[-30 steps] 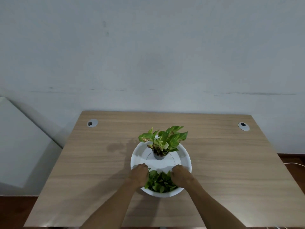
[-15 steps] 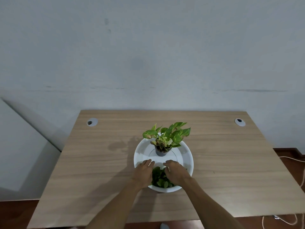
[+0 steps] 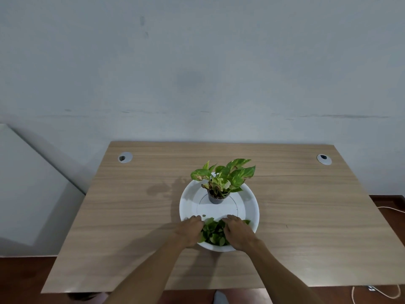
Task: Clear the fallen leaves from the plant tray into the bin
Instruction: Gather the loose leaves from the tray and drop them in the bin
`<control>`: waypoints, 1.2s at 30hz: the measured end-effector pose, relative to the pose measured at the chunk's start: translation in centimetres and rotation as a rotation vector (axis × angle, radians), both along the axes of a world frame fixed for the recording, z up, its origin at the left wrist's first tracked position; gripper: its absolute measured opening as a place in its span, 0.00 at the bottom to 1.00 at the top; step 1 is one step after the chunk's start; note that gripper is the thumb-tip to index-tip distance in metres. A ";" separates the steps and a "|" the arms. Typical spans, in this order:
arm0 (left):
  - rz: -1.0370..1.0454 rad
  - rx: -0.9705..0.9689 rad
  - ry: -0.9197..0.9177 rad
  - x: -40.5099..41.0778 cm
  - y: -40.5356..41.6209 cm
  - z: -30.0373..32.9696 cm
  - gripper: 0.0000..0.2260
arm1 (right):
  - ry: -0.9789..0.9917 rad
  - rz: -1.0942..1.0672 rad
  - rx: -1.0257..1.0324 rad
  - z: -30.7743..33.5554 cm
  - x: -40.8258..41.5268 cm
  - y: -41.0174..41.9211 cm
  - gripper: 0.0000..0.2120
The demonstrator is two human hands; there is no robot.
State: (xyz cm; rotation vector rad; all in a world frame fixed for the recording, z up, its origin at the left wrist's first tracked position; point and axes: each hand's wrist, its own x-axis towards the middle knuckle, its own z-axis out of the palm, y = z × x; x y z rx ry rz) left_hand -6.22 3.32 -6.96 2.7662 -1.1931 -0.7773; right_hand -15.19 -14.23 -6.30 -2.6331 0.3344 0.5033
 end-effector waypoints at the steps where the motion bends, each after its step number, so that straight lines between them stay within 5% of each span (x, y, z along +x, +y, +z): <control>1: -0.006 -0.019 0.002 0.2 0.1 0.1 0.17 | -0.006 0.003 -0.002 0.0 -0.1 0.0 0.20; 7: -0.005 -0.065 -0.086 1.5 -0.4 -0.2 0.27 | 0.010 -0.121 -0.031 0.7 -0.3 -1.9 0.24; 11: -0.020 0.020 -0.092 0.7 -1.5 -0.9 0.20 | 0.112 -0.165 0.005 0.8 0.2 -2.6 0.26; 16: 0.065 -0.049 0.056 0.0 -1.9 -1.1 0.14 | 0.195 -0.153 0.012 1.0 1.2 -1.7 0.11; 20: 0.142 -0.172 0.137 0.5 -1.5 -0.4 0.19 | 0.170 -0.119 0.043 1.0 1.0 -0.8 0.09; 26: 0.181 -0.286 0.146 2.4 -0.1 0.7 0.21 | 0.051 -0.057 -0.046 1.8 0.8 0.0 0.36; 30: 0.185 -0.276 0.132 2.7 0.4 0.3 0.21 | 0.101 -0.021 -0.091 0.5 0.9 3.1 0.45; 33: 0.163 -0.236 0.059 2.7 1.0 -0.4 0.21 | 0.124 -0.025 -0.163 -0.6 0.8 4.1 0.45; 36: 0.138 -0.188 0.024 2.7 1.6 -1.0 0.20 | 0.111 -0.028 -0.197 -1.0 0.8 3.1 0.34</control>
